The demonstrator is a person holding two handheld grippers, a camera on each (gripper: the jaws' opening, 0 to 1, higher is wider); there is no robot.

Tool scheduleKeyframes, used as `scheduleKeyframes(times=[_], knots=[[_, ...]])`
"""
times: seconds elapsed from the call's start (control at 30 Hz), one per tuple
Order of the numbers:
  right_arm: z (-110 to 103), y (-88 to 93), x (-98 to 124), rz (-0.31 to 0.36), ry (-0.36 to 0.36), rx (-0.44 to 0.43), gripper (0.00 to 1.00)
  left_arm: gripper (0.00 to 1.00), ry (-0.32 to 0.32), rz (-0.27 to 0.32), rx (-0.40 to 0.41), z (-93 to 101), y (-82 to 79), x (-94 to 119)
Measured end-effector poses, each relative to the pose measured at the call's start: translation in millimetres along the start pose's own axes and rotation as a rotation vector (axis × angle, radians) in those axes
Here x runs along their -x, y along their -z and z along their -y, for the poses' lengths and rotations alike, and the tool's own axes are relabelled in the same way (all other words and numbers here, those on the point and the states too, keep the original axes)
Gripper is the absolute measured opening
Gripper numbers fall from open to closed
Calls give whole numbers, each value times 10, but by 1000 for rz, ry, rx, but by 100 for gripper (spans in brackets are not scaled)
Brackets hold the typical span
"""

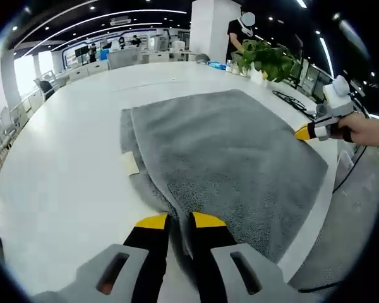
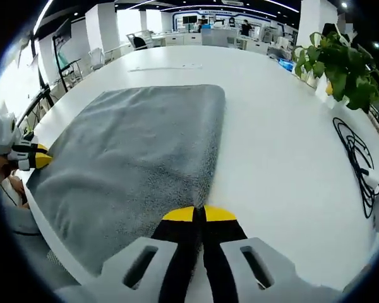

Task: Fold the towel on the table until its edges align and the towel forms a compact rectangular stack.

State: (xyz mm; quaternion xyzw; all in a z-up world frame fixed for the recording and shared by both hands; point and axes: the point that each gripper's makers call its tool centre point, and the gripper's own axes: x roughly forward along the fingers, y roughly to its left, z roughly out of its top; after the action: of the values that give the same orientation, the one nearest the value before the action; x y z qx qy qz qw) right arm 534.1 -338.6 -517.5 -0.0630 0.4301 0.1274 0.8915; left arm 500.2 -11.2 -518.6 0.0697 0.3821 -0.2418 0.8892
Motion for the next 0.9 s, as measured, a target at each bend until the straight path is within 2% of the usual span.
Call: scheduleKeyframes(times=[0.2, 0.4, 0.63, 0.9], knots=[[123, 77, 51, -6, 19, -6, 0, 13, 29, 9, -6, 138, -49, -64], [81, 61, 43, -22, 24, 61, 1, 15, 31, 20, 13, 132, -40, -39], [88, 35, 70, -29, 12, 84, 2, 18, 29, 15, 25, 136, -22, 21], [56, -129, 137, 5, 0, 102, 4, 23, 41, 25, 21, 140, -20, 133]])
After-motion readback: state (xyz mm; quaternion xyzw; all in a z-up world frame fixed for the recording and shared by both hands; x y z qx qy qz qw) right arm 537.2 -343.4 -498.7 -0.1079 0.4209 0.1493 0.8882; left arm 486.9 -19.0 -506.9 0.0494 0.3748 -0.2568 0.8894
